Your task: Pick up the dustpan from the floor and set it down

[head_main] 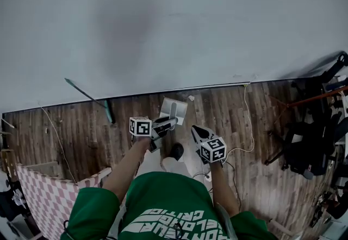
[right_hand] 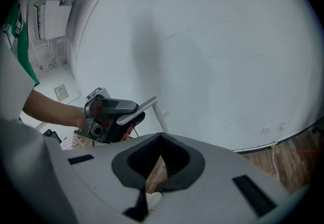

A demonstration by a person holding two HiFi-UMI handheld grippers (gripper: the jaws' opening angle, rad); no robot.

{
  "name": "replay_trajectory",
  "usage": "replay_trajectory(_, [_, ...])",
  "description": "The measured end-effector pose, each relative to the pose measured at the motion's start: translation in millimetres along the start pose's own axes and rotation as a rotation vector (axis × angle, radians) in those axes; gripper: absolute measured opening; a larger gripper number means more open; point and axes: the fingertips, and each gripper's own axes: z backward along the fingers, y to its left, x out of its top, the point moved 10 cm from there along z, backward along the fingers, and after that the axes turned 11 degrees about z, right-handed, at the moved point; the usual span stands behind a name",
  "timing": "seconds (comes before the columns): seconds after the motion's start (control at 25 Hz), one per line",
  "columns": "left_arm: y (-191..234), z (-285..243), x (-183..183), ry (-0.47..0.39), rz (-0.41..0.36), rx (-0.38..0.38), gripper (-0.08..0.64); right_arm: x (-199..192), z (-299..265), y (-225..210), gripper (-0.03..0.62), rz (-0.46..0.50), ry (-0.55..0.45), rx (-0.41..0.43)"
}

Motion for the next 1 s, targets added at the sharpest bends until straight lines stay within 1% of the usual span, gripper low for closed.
replay_trajectory(0.28, [-20.8,19.3,-5.5,-0.098,-0.020,0.010,0.126,9.0,-7.5,-1.4,0.008,0.041,-0.013,0.069])
replay_trajectory(0.48, [-43.0,40.6,-10.8,-0.182,-0.022,-0.002,0.130,23.1,-14.9,2.8,0.008,0.069,-0.027,0.118])
replay_trajectory(0.72, [-58.5,90.2,-22.8,-0.282,-0.039,0.018,0.132,46.2,-30.7,31.3,0.008,0.132,-0.047,0.188])
replay_trajectory(1.0, [-82.7,145.4,-32.8,-0.371,-0.071,-0.012,0.133,67.6,-42.3,65.7,0.008,0.159,-0.074,0.229])
